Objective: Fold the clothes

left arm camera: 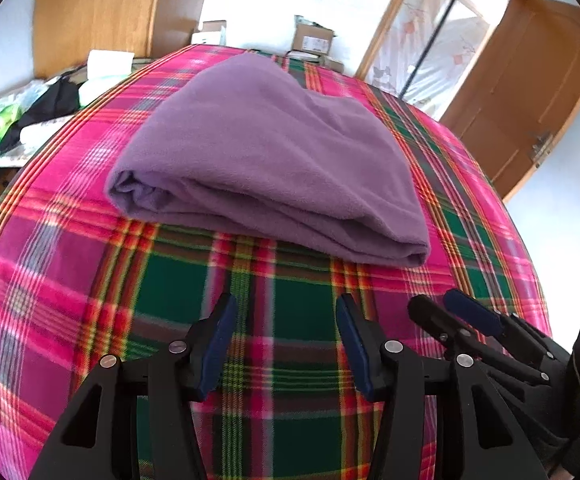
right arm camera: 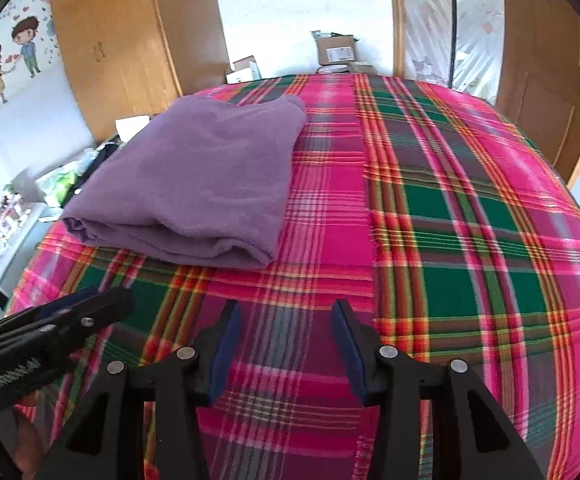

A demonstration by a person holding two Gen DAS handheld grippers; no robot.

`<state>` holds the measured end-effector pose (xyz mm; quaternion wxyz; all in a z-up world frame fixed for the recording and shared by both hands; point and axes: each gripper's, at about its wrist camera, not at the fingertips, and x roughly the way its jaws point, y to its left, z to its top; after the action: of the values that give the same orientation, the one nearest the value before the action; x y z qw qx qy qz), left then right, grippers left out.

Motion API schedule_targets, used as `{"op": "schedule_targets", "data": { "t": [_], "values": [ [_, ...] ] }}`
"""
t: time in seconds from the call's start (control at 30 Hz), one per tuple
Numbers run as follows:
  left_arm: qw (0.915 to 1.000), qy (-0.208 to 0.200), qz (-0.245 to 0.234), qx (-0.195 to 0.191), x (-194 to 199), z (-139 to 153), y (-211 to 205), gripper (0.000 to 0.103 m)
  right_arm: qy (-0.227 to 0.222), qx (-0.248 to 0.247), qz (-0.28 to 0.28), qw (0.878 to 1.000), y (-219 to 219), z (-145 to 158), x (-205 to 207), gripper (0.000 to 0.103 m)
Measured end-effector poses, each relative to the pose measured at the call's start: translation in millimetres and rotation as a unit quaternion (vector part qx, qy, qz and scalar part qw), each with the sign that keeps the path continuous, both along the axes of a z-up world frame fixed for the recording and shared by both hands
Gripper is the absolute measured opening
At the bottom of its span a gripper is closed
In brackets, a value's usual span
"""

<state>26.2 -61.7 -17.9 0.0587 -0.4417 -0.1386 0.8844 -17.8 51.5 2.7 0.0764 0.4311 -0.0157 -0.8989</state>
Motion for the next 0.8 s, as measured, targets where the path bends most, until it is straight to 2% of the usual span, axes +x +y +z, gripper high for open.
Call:
{"op": "schedule_targets", "data": {
  "t": [0.23,0.5,0.8],
  "values": [
    [0.9994,-0.005,0.032,-0.013,-2,0,-9,0.054,-0.001,0.022,0.002,1.0,-6,0,-3,0.049],
    [0.9969,0.006,0.029,-0.073,-5,-3,5,0.054,0.0,0.037,0.002,0.999,-10,-2,-2,0.051],
    [0.9963,0.016,0.026,-0.08,-4,-3,4,0.054,-0.001,0.042,0.006,0.999,-10,-4,-5,0.054]
  ]
}}
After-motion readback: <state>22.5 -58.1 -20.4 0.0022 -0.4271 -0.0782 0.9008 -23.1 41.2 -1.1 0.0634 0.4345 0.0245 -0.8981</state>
